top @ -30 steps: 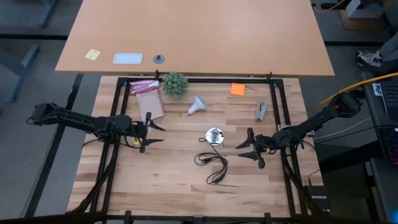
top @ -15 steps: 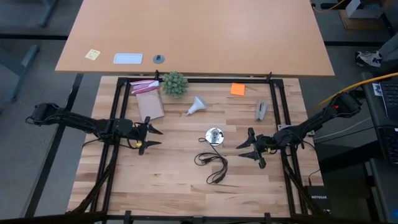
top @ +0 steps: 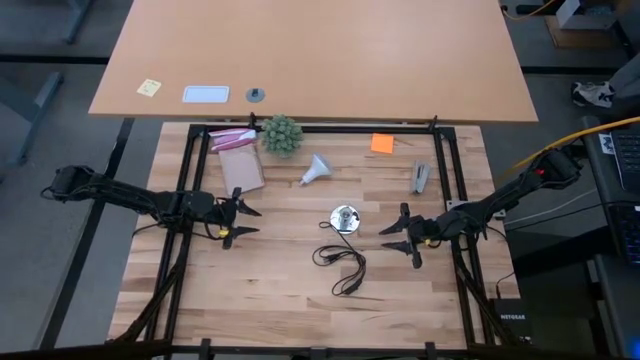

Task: Screw lightbulb
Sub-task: Return to Home Position

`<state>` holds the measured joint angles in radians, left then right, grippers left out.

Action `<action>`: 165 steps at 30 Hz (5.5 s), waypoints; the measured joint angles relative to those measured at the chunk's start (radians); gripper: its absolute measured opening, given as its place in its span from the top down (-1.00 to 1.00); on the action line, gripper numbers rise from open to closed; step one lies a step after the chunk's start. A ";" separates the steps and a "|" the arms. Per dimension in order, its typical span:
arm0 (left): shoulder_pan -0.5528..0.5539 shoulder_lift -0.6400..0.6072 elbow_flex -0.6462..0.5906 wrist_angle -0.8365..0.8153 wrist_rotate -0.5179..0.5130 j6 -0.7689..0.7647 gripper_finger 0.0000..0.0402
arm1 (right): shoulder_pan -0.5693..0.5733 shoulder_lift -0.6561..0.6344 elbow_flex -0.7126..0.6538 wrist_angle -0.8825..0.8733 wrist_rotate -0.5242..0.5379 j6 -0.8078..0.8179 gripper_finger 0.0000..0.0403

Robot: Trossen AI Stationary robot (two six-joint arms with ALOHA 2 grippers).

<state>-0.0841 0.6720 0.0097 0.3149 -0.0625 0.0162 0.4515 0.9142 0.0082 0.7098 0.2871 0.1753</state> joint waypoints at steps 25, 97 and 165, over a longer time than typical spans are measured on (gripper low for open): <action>0.000 -0.108 0.000 -0.130 -0.001 0.002 -0.05 | 0.000 0.000 0.035 -0.012 0.279 -0.129 0.18; 0.000 -0.668 0.000 -0.297 0.007 0.002 -0.05 | -0.302 -0.912 0.035 -0.610 0.270 -0.128 0.18; 0.000 -0.668 0.000 -0.297 0.007 0.002 -0.04 | -0.301 -0.912 0.035 -0.608 0.270 -0.128 0.18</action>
<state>-0.0845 0.0042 0.0093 0.0177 -0.0551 0.0181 0.1509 0.0021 0.0429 0.1018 0.5574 0.0470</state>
